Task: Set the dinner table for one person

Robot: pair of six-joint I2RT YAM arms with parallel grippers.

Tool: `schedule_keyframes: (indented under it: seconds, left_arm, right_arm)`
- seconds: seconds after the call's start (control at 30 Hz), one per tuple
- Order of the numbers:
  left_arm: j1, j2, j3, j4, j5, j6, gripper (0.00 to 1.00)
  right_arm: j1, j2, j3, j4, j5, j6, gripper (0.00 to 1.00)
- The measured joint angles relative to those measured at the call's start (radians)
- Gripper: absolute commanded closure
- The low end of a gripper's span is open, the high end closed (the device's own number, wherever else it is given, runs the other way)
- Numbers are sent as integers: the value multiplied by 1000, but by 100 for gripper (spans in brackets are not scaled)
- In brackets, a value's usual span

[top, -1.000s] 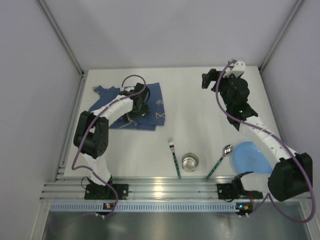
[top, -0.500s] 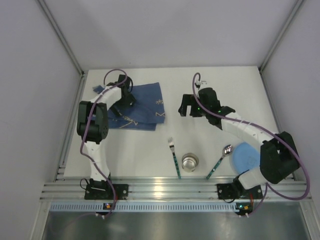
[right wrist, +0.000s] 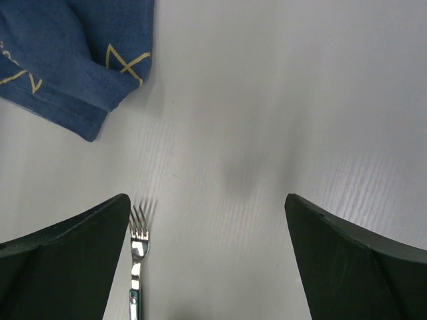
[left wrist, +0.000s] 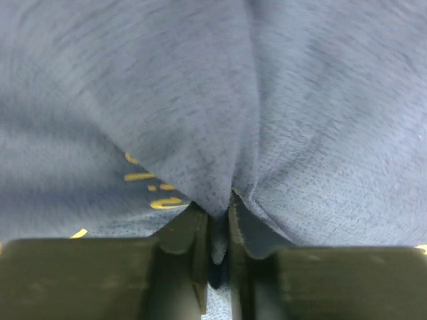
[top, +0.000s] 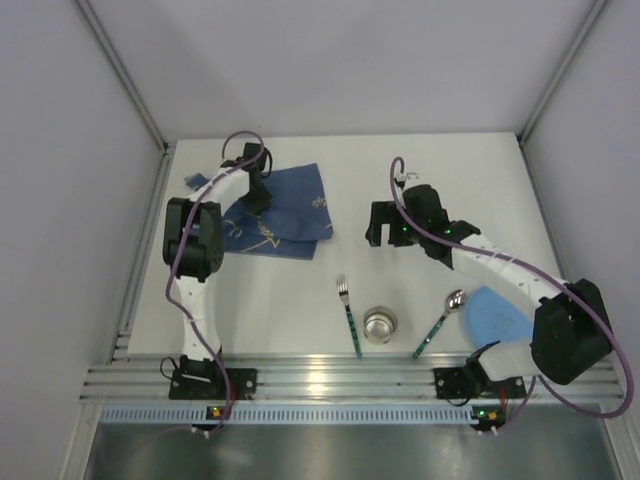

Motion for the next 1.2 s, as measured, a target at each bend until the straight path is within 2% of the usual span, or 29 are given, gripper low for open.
schedule_keyframes:
  seconds: [0.07,0.1,0.3,0.53,0.57,0.6,0.63,0.67,0.8,1.0,1.1,1.2]
  left_arm:
    - [-15,2,2,18,1,50,99]
    - [-24,5,5,22,1,79,100]
    - [-129,35,48,45,-31,343,100]
    - [-425,21,-5,142,-84,687,98]
    - [-457,12,-19,150,-92,700,73]
    - [-486,6,-29,149,-98,711,73]
    - [-505,5,-27,137,-115,705,31]
    - [-513,5,-21,125,-127,705,2]
    - [-483,-14,18,66,-193,624,2]
    - [-418,-83,47,-22,-202,502,2]
    - [-373,-179,43,-46,-185,433,1]
    - [-291,-335,-38,-21,-138,370,1]
  right_arm:
    - [0,-19,0,-9,6,-8,0]
    - [0,-25,0,-10,7,-9,0]
    - [0,-50,0,-34,16,-21,0]
    - [0,-80,0,-60,36,-35,0]
    - [0,-84,0,-60,37,-35,0]
    - [0,-87,0,-60,39,-36,0]
    - [0,-87,0,-60,40,-39,0]
    - [0,-86,2,-61,40,-43,0]
    - [0,-57,30,-82,39,-58,0]
    - [-40,54,138,-99,19,-88,0]
    - [-101,117,195,-105,-25,-85,0]
    - [-171,225,283,-110,-84,-76,0]
